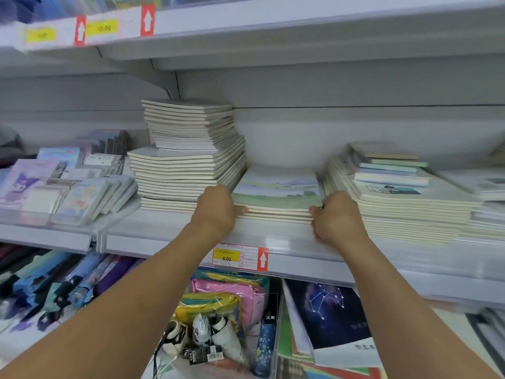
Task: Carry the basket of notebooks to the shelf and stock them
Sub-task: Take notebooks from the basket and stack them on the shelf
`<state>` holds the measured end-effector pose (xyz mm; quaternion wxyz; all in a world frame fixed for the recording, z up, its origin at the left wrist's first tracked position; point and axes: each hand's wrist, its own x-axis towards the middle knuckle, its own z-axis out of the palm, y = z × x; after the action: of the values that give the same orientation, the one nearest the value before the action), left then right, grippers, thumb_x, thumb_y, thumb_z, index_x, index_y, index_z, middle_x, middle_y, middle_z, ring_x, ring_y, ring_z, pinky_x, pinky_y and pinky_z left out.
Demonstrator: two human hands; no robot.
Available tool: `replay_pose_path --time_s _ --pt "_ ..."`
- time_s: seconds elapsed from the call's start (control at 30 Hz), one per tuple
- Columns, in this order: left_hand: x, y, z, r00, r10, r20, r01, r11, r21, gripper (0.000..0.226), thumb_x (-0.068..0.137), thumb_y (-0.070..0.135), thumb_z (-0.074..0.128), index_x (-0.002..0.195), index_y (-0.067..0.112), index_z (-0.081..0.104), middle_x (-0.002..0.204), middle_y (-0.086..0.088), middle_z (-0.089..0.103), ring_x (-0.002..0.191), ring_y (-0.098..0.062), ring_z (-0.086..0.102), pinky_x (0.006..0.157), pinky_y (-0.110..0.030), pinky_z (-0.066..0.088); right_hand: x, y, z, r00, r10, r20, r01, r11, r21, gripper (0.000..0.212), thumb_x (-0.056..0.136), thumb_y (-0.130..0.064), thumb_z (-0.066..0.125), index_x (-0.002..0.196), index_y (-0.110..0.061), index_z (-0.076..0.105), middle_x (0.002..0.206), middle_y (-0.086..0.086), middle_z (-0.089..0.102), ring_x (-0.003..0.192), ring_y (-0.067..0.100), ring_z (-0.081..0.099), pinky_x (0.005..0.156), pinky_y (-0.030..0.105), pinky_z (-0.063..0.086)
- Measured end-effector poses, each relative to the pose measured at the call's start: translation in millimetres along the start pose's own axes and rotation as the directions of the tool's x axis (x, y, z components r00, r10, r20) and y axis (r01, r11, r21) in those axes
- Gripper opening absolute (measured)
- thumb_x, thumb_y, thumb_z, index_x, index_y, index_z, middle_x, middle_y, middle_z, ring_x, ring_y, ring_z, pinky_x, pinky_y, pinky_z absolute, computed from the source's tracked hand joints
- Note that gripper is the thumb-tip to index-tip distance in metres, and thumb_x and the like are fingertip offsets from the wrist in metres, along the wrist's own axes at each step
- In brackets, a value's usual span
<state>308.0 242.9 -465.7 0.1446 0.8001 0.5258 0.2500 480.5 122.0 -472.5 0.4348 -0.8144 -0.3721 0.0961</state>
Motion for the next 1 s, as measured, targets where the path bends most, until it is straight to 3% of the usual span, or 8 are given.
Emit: replay_pose_path --time_s 0.1,0.27,0.4,0.57,0.67,0.77,0.87,1.0 --pt "2.0 1.0 3.4 0.999 -0.007 -0.047 0.009 0.999 0.050 0.042 0.084 0.039 0.073 0.100 0.001 0.069 0.094 -0.013 0.064 0.085 -0.027 0.060 0.065 -0.029 0.041 -2.4 1.2 4.1 0.998 -0.007 -0.061 0.000 0.995 -0.104 0.041 0.098 -0.018 0.060 0.062 -0.011 0.041 0.065 0.004 0.049 0.055 0.015 0.045 0.044 0.024 0.025" --pt "5.8 -8.5 -0.6 0.998 0.049 0.041 -0.050 0.998 0.026 0.032 0.088 0.036 0.069 0.099 0.006 0.063 0.102 -0.014 0.067 0.089 -0.026 0.060 0.070 -0.029 0.044 -18.5 -6.7 5.5 0.994 -0.040 -0.099 0.015 0.971 -0.238 0.030 0.096 -0.006 0.057 0.070 -0.010 0.043 0.081 0.006 0.053 0.063 0.020 0.044 0.059 0.026 0.037" --pt "-32.2 -24.4 -32.8 0.961 0.244 -0.126 -0.241 0.970 0.043 0.045 0.086 0.040 0.069 0.121 0.013 0.059 0.110 -0.006 0.067 0.097 -0.026 0.065 0.086 -0.035 0.052 -62.8 -39.3 5.2 0.839 -0.447 -0.310 0.280 0.843 -0.459 0.022 0.098 -0.029 0.056 0.085 -0.012 0.056 0.088 0.010 0.066 0.079 0.033 0.063 0.061 0.032 0.037" --pt "-148.8 -90.7 -75.4 0.965 0.260 -0.038 -0.261 0.965 -0.015 0.019 0.086 0.035 0.069 0.101 0.023 0.064 0.083 0.012 0.067 0.070 -0.001 0.063 0.065 -0.016 0.050 -163.3 -42.2 79.2 0.643 -0.766 -0.005 0.765 0.641 0.055 0.035 0.095 -0.040 0.056 0.065 -0.021 0.052 0.053 -0.009 0.046 0.052 0.014 0.047 0.053 0.033 0.040" --pt "-211.6 -156.5 -79.2 0.931 0.056 0.361 -0.126 0.977 0.172 0.024 0.085 0.041 0.069 0.100 0.022 0.069 0.089 0.006 0.071 0.070 0.003 0.059 0.067 -0.019 0.046 -215.2 21.8 159.6 0.406 -0.481 0.777 0.711 0.701 0.062 0.036 0.094 -0.046 0.062 0.082 -0.012 0.067 0.071 0.000 0.064 0.071 0.020 0.060 0.067 0.038 0.050" --pt "-256.2 -201.2 -74.5 0.742 -0.189 0.643 -0.071 0.932 0.356 0.041 0.089 0.048 0.062 0.120 0.021 0.064 0.105 0.003 0.070 0.080 -0.006 0.059 0.077 -0.023 0.043 -256.7 98.6 225.4 0.197 0.090 0.976 0.660 0.724 -0.200 0.074 0.083 -0.056 0.071 0.131 -0.001 0.057 0.132 0.016 0.059 0.116 0.033 0.058 0.094 0.039 0.048" --pt "-263.1 -225.1 -73.6 0.589 -0.334 0.736 -0.107 0.870 0.481 0.055 0.089 0.060 0.052 0.132 0.026 0.054 0.120 0.004 0.063 0.105 -0.017 0.055 0.096 -0.032 0.043 -292.6 160.7 269.3 0.333 0.198 0.922 0.486 0.802 -0.348 0.118 0.065 -0.060 0.084 0.154 -0.010 0.026 0.159 0.007 0.028 0.143 0.028 0.034 0.113 0.037 0.035" --pt "-258.6 -238.9 -63.8 0.660 -0.260 0.705 -0.120 0.890 0.440 0.060 0.090 0.063 0.045 0.138 0.028 0.047 0.139 0.002 0.050 0.119 -0.022 0.049 0.100 -0.035 0.038 -329.2 213.6 303.2 0.446 0.211 0.870 0.464 0.777 -0.426 0.139 0.046 -0.067 0.088 0.154 -0.011 0.020 0.157 0.008 0.028 0.143 0.029 0.029 0.112 0.042 0.037"
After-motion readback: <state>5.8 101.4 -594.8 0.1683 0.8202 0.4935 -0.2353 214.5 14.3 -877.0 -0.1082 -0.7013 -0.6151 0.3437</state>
